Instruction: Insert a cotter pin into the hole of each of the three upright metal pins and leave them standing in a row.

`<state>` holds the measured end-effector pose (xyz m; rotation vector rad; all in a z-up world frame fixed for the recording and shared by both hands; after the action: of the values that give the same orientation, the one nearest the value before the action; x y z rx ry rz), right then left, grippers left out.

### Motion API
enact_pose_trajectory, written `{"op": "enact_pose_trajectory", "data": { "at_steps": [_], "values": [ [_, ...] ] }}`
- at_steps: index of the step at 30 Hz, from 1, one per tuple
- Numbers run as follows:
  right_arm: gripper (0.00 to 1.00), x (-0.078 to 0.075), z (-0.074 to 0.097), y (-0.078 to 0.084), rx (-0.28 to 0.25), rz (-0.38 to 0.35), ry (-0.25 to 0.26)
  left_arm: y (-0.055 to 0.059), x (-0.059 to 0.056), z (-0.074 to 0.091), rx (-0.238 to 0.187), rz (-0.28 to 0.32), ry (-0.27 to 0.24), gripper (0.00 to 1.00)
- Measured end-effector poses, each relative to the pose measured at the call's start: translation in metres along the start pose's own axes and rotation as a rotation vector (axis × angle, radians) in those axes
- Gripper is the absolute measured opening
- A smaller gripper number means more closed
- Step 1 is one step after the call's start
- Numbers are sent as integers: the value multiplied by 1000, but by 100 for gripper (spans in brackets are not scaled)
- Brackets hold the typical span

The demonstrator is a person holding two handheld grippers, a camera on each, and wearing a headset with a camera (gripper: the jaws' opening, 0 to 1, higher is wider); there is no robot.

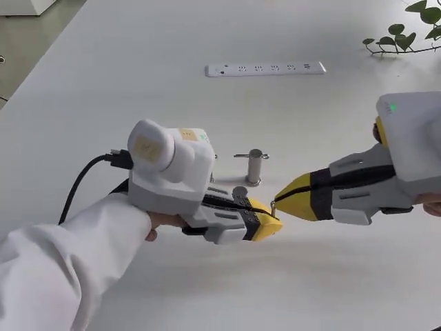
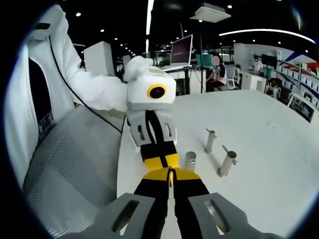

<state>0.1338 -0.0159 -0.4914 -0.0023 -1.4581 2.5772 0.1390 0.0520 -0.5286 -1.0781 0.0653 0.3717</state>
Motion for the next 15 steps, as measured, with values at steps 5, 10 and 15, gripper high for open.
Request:
{"op": "enact_pose_trajectory", "data": {
  "at_steps": [5, 10, 15],
  "values": [
    [0, 5, -1, 1, 17, 23, -28, 1, -3, 3, 82, -62, 21, 0],
    [0, 9, -2, 1, 35, 50, -43, 2, -6, 2, 116, -92, 35, 0],
    [0, 12, -5, 2, 49, 56, -62, 2, -7, 2, 122, -96, 44, 0]
  ]
}}
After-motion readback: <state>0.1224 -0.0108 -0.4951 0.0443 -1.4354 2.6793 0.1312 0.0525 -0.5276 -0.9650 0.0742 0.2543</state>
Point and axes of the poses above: the centre of the closed fingertips' face, and the gripper's own axes: z roughly backward along the fingers, x roughly to its left, y roughly out of its underside, the point moved 5 cm from there along z, roughly backward along the fingers, and after that the axes turned 3 degrees about -y, right-handed, at the moved point
